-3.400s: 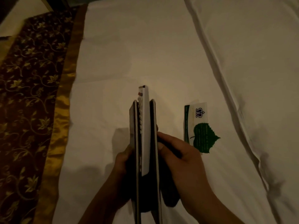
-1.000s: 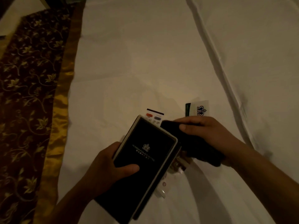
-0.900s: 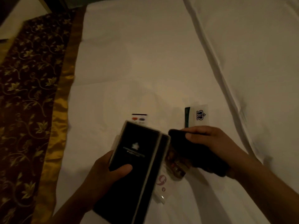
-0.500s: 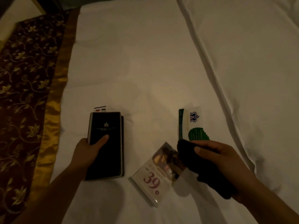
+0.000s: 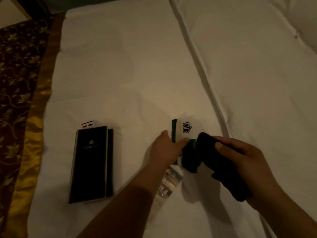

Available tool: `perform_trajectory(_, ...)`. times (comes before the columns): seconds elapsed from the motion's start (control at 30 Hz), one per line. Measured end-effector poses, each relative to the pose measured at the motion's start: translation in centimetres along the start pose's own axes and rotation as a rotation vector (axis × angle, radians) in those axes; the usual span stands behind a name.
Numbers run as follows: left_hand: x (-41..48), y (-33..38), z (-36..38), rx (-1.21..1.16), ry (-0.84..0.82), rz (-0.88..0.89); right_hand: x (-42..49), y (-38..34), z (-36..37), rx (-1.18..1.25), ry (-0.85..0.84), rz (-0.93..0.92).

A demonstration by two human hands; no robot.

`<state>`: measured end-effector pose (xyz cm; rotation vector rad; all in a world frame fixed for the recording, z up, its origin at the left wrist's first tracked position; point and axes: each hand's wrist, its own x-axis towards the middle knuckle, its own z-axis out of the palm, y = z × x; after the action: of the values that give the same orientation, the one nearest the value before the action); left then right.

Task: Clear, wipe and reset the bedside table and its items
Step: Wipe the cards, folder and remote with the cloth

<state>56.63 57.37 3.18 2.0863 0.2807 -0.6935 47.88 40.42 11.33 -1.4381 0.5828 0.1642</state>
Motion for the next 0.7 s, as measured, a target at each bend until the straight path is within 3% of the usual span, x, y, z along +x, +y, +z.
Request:
perform_trajectory(0.17, 1.6, 1.0, 1.0, -0.121, -0.003, -0.046, 1.2, -0.3, -0.9, 0.002, 0.048, -0.049)
perform_trajectory(0.3, 0.2, 1.3, 0.4, -0.388, 0.017, -0.052, 2.1, -0.6, -0.6, -0.148, 0.074, -0.194)
perform_trajectory(0.5, -3.9, 1.3, 0.1, -0.663, -0.066, -0.053, 4.9, -1.9, 1.9, -0.648, 0.151, -0.480)
perform_trajectory(0.6, -4.8, 1.3, 0.0, -0.771, -0.136, -0.023, 3.9, -0.7, 3.4, -0.896, 0.054, -0.575)
perform_trajectory(0.7, -5.1, 1.2, -0.7, -0.935, -0.212, -0.133, 0.8, 1.1, 4.0, -1.046, -0.124, -0.680)
